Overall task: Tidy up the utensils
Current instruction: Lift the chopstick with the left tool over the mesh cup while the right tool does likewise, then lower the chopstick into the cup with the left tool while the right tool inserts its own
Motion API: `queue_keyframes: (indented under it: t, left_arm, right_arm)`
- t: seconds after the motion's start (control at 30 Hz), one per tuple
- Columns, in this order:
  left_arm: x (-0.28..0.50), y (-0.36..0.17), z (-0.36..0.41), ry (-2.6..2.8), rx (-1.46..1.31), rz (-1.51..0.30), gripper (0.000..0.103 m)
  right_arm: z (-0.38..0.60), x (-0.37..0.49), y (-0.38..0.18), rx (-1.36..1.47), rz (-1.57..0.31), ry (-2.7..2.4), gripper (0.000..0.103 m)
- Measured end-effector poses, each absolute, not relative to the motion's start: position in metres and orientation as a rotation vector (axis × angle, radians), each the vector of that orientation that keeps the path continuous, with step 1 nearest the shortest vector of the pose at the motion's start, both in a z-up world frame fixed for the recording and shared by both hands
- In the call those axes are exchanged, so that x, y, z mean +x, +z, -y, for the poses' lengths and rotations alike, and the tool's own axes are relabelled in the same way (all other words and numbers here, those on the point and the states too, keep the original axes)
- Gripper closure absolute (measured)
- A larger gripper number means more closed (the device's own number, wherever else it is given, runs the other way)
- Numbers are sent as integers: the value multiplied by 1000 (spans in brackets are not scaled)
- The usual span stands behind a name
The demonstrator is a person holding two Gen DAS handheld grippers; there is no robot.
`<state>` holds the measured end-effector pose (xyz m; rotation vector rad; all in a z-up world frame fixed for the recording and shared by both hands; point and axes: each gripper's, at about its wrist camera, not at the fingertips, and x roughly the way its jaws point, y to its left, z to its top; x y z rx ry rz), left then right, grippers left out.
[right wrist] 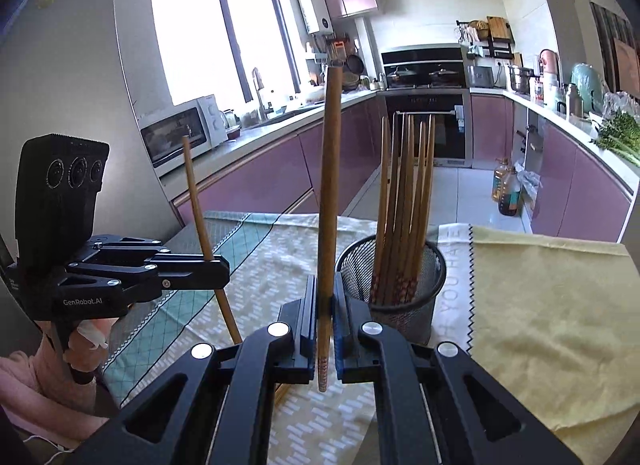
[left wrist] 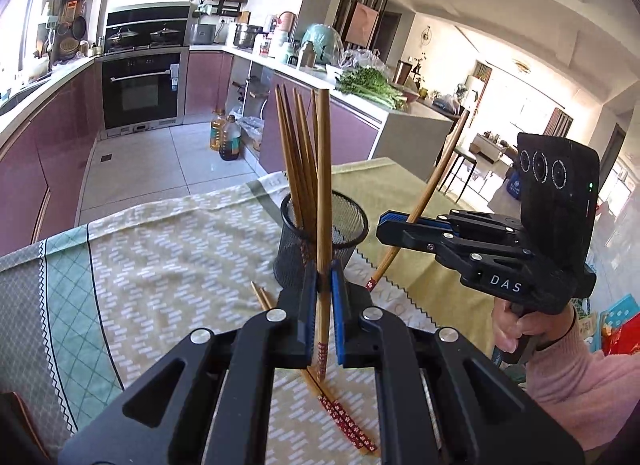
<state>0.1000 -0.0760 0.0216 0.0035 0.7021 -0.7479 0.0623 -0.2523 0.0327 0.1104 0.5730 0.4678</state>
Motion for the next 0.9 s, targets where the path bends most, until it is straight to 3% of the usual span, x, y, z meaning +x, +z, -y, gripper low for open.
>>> queue_keyframes:
  t: [0.9]
  left_arm:
    - [125,98,109,-764,-28,-496,96]
  right_arm:
    - [267,74,99,45,-407,415,97]
